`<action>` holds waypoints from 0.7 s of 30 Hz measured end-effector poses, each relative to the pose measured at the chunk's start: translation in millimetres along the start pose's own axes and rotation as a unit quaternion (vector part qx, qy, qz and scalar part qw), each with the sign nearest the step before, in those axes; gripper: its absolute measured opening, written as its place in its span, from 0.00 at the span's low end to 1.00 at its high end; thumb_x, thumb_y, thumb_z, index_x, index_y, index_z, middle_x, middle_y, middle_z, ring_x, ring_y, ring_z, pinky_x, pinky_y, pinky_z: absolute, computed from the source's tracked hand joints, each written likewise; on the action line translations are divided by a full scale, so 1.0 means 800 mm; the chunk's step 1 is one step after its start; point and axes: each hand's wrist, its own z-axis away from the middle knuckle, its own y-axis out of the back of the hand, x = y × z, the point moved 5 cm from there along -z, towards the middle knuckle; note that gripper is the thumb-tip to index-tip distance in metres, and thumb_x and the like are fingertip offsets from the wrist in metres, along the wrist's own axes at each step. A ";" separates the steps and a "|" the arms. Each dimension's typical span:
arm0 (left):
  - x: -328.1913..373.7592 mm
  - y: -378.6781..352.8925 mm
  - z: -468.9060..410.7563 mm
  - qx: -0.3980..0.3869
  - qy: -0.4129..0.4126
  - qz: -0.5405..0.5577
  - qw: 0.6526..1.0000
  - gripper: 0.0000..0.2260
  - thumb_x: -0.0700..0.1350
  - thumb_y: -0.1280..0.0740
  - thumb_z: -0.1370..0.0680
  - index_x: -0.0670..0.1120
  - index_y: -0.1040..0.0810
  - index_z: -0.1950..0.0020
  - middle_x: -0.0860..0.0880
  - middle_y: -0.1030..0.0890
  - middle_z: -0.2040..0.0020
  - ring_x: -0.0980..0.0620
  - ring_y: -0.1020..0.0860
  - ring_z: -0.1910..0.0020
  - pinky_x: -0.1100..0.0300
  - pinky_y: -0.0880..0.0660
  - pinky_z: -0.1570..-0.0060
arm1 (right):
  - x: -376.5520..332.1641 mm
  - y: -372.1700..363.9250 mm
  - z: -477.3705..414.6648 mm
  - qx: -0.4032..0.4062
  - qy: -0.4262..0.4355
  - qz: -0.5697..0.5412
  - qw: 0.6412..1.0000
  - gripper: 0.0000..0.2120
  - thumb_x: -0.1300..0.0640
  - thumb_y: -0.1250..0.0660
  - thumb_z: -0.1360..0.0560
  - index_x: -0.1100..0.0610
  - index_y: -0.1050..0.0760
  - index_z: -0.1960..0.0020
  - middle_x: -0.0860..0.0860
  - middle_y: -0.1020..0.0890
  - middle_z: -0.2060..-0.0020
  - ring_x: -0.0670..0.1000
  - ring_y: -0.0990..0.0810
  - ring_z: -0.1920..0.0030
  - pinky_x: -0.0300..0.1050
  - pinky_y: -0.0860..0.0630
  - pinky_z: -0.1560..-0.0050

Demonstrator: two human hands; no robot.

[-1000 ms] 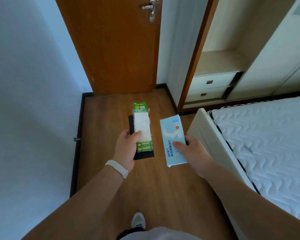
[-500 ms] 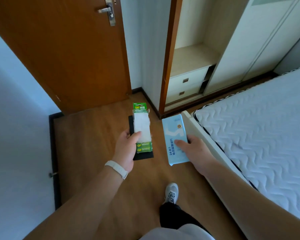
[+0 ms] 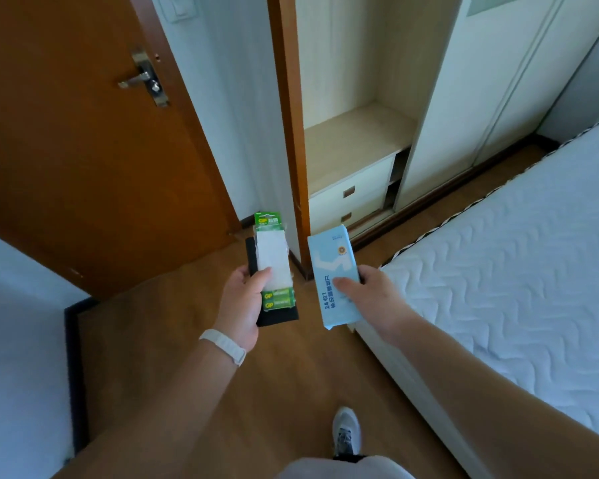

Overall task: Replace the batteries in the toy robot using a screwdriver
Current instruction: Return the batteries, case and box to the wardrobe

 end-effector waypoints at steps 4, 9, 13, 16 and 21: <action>0.030 -0.063 -0.060 -0.025 -0.012 -0.001 1.000 0.12 0.45 0.32 0.19 0.51 0.24 0.36 0.49 0.16 0.45 0.47 0.15 0.50 0.48 0.18 0.50 | -0.029 0.052 -0.061 0.027 0.001 -0.002 1.000 0.12 0.50 0.32 0.23 0.53 0.24 0.42 0.52 0.16 0.50 0.51 0.16 0.53 0.47 0.18 0.54; 0.060 -0.104 -0.126 -0.040 -0.011 -0.003 0.999 0.14 0.45 0.31 0.20 0.50 0.24 0.35 0.47 0.15 0.44 0.46 0.15 0.48 0.43 0.19 0.45 | -0.046 0.076 -0.126 0.034 -0.020 -0.023 0.999 0.13 0.49 0.32 0.24 0.53 0.23 0.42 0.52 0.16 0.51 0.53 0.16 0.52 0.53 0.17 0.50; 0.074 -0.128 -0.186 -0.064 -0.002 -0.013 0.998 0.13 0.45 0.31 0.20 0.49 0.24 0.35 0.47 0.16 0.44 0.45 0.15 0.48 0.43 0.19 0.46 | -0.061 0.085 -0.179 0.053 -0.025 -0.022 0.998 0.10 0.50 0.32 0.24 0.53 0.23 0.44 0.52 0.16 0.52 0.52 0.16 0.53 0.49 0.18 0.52; 0.078 -0.145 -0.237 -0.082 0.015 -0.027 0.996 0.13 0.44 0.31 0.21 0.48 0.24 0.36 0.45 0.15 0.45 0.45 0.15 0.50 0.45 0.18 0.48 | -0.070 0.086 -0.222 0.066 -0.030 -0.024 0.997 0.08 0.50 0.32 0.24 0.52 0.22 0.47 0.51 0.15 0.54 0.52 0.15 0.55 0.51 0.17 0.52; 0.103 -0.183 -0.340 -0.125 0.031 -0.044 0.991 0.09 0.42 0.32 0.20 0.50 0.22 0.41 0.46 0.15 0.47 0.45 0.16 0.50 0.46 0.18 0.50 | -0.098 0.097 -0.311 0.109 -0.042 -0.043 0.992 0.06 0.51 0.31 0.25 0.51 0.21 0.50 0.51 0.14 0.56 0.52 0.15 0.55 0.54 0.18 0.50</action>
